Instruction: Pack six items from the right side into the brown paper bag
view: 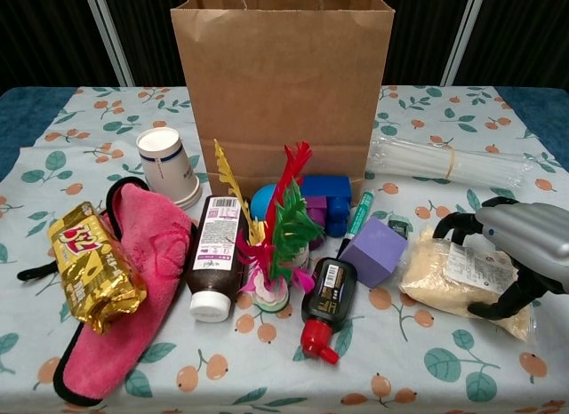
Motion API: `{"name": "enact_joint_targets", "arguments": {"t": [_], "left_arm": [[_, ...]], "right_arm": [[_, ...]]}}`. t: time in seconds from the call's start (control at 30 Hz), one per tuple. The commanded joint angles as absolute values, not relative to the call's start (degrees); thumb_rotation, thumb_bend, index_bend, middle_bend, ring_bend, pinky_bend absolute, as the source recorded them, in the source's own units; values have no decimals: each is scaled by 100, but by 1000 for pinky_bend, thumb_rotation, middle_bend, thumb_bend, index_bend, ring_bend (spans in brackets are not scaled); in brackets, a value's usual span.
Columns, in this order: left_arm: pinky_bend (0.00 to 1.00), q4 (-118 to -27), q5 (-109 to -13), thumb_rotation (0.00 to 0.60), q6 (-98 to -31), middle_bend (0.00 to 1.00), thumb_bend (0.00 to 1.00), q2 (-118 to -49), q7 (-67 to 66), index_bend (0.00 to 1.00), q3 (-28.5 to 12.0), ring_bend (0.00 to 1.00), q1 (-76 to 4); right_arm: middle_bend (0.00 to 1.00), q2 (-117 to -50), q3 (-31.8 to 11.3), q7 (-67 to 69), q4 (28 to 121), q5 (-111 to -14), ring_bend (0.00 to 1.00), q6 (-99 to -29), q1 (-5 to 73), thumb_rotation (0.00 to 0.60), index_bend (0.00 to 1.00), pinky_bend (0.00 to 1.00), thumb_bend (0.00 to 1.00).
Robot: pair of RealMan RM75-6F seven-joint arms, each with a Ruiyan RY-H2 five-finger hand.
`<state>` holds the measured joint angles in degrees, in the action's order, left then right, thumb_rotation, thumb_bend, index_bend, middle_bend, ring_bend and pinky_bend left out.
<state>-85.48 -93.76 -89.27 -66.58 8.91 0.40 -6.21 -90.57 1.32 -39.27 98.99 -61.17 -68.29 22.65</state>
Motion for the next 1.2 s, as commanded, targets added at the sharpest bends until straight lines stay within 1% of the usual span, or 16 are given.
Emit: {"name": "enact_joint_targets", "arguments": {"t": [0.03,0.23,0.3,0.4,0.53,0.63,0.73,0.8,0.93,0.97,1.07,1.13,1.2], "left_arm": [[154,-8550,-9367,600,-8926,130,15,-6655,901,100,38,34,-618],[154,-8597,-9402,600,-8952,130,16,-6644,906,100,27,34,-628],[154,-8624,-9412,600,-8947,130,16,-6641,903,100,26,34,-635],[154,-8661,-9426,600,-8940,130,16,-6638,884,100,28,34,-644],[154,-8701,-9436,600,-8938,130,16,-6625,859,100,34,34,-644],[154,-8743,-9443,600,-8929,130,16,-6615,840,100,39,34,-648],[154,-8787,-9474,600,-8954,130,16,-6618,806,100,44,34,-643],[154,-8810,-9482,600,-8949,130,16,-6619,785,100,57,34,-638],[154,-8828,-9486,600,-8932,130,15,-6617,744,100,62,34,-643],[154,-8839,-9480,600,-8934,130,16,-6611,736,100,52,34,-646],[154,-8860,-9440,600,-8946,130,16,-6582,726,100,16,34,-649],[154,-8860,-9388,600,-8932,130,16,-6553,734,100,-10,34,-651],[154,-8849,-9339,600,-8917,130,16,-6530,742,100,-37,34,-658]], "right_arm": [[376,-9061,139,-3912,9924,-6180,257,-6862,2254,600,323,73,158],[486,-8989,155,-3790,10069,-6619,343,-7156,2168,600,425,125,216],[515,-8934,175,-3708,10116,-6856,377,-7312,2111,600,483,167,237],[546,-8766,177,-3614,10293,-7118,408,-7502,2040,600,543,223,251],[560,-8325,104,-3607,10860,-7538,419,-7892,1945,600,566,249,255],[564,-7861,-104,-3623,11528,-7963,418,-8279,1902,600,574,249,255],[567,-7443,-493,-3740,12219,-8241,418,-8547,1955,600,577,249,255],[567,-7270,-884,-3887,12614,-8201,418,-8587,2093,600,579,249,255],[567,-7269,-1783,-4298,12966,-7553,418,-8333,2655,600,580,249,256],[567,-7344,-2068,-4455,12969,-7243,418,-8227,2893,600,580,249,256],[567,-7687,-2662,-4931,12689,-6513,418,-8035,3557,600,580,249,258],[567,-7996,-2949,-5251,12341,-6072,418,-7941,4040,600,581,249,259],[566,-8273,-3127,-5427,11975,-5801,418,-7873,4432,600,582,249,259]]}}
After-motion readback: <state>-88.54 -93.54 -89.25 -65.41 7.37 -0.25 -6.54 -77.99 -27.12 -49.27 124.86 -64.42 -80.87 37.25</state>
